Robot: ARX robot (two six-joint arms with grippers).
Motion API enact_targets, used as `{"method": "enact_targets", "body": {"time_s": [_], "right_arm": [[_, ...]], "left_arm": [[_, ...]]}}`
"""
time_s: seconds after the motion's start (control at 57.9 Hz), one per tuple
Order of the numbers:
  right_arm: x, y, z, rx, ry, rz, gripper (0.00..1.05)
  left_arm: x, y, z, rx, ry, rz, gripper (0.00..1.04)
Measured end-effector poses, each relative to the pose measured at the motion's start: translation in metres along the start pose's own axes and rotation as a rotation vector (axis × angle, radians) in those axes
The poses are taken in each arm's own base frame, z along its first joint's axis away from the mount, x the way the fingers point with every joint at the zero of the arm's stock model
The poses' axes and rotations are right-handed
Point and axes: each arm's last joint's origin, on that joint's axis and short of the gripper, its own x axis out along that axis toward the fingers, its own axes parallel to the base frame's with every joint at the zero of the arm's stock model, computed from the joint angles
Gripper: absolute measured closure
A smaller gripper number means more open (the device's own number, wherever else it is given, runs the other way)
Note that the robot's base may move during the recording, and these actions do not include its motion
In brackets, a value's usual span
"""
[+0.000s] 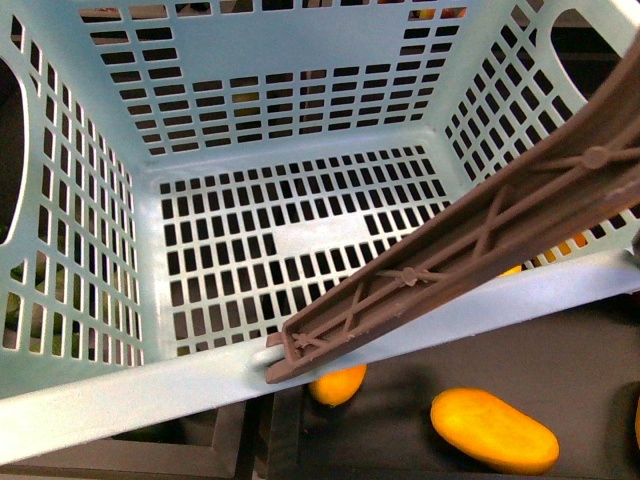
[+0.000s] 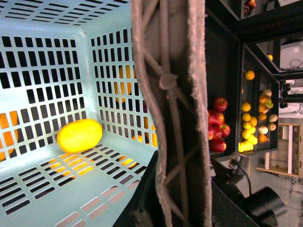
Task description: Pick lemon and mango into basket
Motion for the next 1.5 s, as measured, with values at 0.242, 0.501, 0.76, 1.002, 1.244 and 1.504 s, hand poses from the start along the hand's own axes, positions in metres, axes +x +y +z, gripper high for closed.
{"method": "enact_targets", "body": {"time_s": [0.242, 0.501, 0.76, 1.002, 1.244, 1.504], "right_arm": [[0.056, 0.01, -0.012, -0.244, 0.091, 0.097, 0.09], [0.109, 0.037, -0.004, -0.376, 0.132, 0.178, 0.09], [0.144, 0.052, 0.004, -0.396, 0.157, 0.207, 0.09], [0.165, 0.055, 0.01, -0.357, 0.176, 0.214, 0.09], [0.173, 0.057, 0.007, -0.31, 0.211, 0.221, 0.18], [0.174, 0.055, 0.002, -0.252, 0.247, 0.224, 0.47]], "left_arm": [[0.0, 0.0, 0.0, 0.001, -0.006, 0.005, 0.98], [0.0, 0.0, 0.0, 0.002, -0.007, 0.005, 0.98], [0.0, 0.0, 0.0, 0.001, -0.003, 0.002, 0.98], [0.0, 0.0, 0.0, 0.002, -0.008, 0.006, 0.98], [0.0, 0.0, 0.0, 0.001, -0.005, 0.003, 0.98], [0.0, 0.0, 0.0, 0.001, -0.006, 0.004, 0.98]]}}
